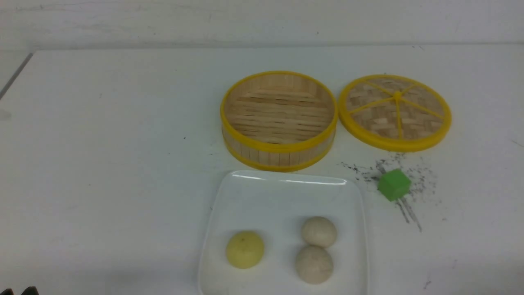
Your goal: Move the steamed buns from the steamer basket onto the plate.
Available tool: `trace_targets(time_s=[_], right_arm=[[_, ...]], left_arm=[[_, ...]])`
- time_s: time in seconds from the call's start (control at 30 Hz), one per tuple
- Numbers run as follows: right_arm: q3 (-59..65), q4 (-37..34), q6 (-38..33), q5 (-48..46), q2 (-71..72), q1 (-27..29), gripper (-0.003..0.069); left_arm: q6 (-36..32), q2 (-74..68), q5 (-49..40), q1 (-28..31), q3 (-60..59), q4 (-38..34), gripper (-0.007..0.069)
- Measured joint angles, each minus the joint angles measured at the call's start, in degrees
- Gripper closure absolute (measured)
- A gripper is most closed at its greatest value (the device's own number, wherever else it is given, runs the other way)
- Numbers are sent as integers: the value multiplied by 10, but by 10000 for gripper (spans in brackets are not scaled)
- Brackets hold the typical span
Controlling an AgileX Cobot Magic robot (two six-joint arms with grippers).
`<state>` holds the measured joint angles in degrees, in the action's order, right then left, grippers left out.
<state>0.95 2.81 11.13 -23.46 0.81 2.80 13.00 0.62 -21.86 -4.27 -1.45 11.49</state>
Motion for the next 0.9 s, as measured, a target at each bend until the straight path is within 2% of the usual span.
trace_targets(time_s=[0.9], right_arm=[[0,-4,-6,1,0,5,419]], left_arm=[[0,0,0,0,0,0,384]])
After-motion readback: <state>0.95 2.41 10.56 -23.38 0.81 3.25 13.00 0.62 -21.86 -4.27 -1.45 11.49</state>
